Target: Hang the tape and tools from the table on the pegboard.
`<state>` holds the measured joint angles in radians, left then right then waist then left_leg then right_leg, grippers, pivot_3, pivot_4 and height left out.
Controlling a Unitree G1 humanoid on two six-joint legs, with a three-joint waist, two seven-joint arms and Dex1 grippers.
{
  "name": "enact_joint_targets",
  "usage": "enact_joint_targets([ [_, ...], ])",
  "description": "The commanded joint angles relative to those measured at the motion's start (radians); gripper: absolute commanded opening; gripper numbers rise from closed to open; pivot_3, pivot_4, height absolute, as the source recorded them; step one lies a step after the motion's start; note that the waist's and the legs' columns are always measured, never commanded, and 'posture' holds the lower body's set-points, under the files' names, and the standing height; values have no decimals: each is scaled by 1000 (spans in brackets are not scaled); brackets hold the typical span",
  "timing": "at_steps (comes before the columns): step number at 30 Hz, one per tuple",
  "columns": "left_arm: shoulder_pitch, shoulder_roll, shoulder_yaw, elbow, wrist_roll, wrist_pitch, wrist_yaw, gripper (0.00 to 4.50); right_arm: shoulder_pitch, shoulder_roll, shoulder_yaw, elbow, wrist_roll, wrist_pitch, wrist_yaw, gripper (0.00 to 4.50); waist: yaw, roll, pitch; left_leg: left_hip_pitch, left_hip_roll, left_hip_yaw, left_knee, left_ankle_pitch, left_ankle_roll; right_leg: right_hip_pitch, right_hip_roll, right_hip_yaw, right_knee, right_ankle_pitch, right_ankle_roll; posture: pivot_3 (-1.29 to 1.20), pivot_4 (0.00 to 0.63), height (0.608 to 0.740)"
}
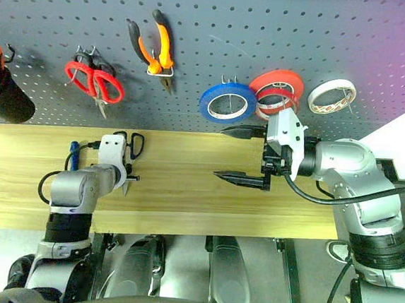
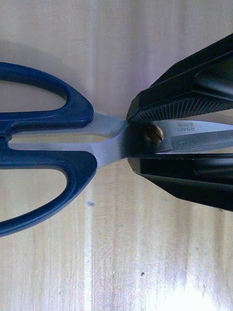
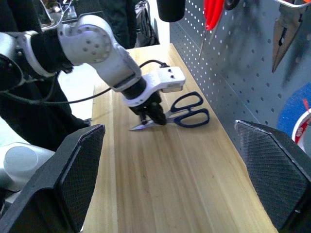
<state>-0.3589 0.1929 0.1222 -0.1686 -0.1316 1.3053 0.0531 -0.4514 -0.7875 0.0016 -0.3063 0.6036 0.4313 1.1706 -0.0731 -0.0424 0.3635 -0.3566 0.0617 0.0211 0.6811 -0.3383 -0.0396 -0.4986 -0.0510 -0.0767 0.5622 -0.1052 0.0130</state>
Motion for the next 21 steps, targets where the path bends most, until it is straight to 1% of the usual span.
enact_joint_targets([
  [1, 76, 34, -31, -62, -1, 79, -31, 673, -7, -3, -32, 6, 2, -31, 18, 4500, 1, 0, 0, 0, 0, 0, 0, 0, 0, 0, 0, 0, 0, 0, 0, -147, 371, 733],
  [4, 143, 86, -53, -162, -17, 95, -79, 673, 4, -17, -49, 21, 20, -33, 51, 4500, 1, 0, 0, 0, 0, 0, 0, 0, 0, -3, 0, 0, 0, 0, 1, -136, 368, 733],
  [6, 178, 109, -62, -209, -31, 69, -115, 673, 7, -10, -67, 36, 39, -34, 59, 4500, 4, 0, 0, -1, 0, 1, 0, 0, 0, -4, 0, 1, 0, 2, 3, -130, 362, 733],
  [8, 203, 132, -70, -245, -39, 15, -148, 673, 11, -28, -78, 47, 74, 3, 99, 4500, 5, 0, 0, -1, 0, 1, 0, 0, 0, -5, 0, 1, 0, 1, 2, -121, 353, 733],
  [10, 222, 170, -89, -264, -39, -18, -179, 673, 11, -39, -79, 70, 58, -11, 122, 4500, 6, 0, 0, -2, 0, 1, 0, 0, 0, -5, 0, 1, 0, 0, 0, -115, 349, 733],
  [13, 250, 191, -61, -280, -40, -72, -201, 673, -19, -35, -90, 112, 79, 7, 143, 4500, 5, -1, 1, -3, 0, 0, 0, 0, 0, -5, 0, 1, -1, 0, 0, -111, 347, 733],
  [15, 270, 209, -57, -292, -41, -114, -221, 673, -30, -21, -100, 129, 66, -40, 158, 4500, 3, -1, 1, -3, 0, 1, 0, 0, 0, -6, 0, 1, -1, 0, 0, -107, 343, 733],
  [17, 299, 248, -88, -321, -36, -179, -258, 673, -31, -21, -98, 136, 53, -67, 180, 4500, 3, -1, 1, -5, 0, 1, 0, 0, 0, -7, 0, 1, -1, 0, 0, -107, 340, 733],
  [20, 339, 299, -108, -346, -23, -254, -296, 673, -42, -11, -107, 155, 72, -73, 190, 4500, 5, -1, 1, -9, 0, 0, 0, 0, 0, -12, 1, 1, 0, 2, 3, -108, 338, 733],
  [21, 353, 295, -90, -350, -36, -266, -306, 673, -43, -10, -108, 162, 67, -85, 193, 4500, 5, -1, 1, -12, 0, 0, 1, 0, 0, -13, 1, 1, 1, 2, 3, -109, 337, 733],
])
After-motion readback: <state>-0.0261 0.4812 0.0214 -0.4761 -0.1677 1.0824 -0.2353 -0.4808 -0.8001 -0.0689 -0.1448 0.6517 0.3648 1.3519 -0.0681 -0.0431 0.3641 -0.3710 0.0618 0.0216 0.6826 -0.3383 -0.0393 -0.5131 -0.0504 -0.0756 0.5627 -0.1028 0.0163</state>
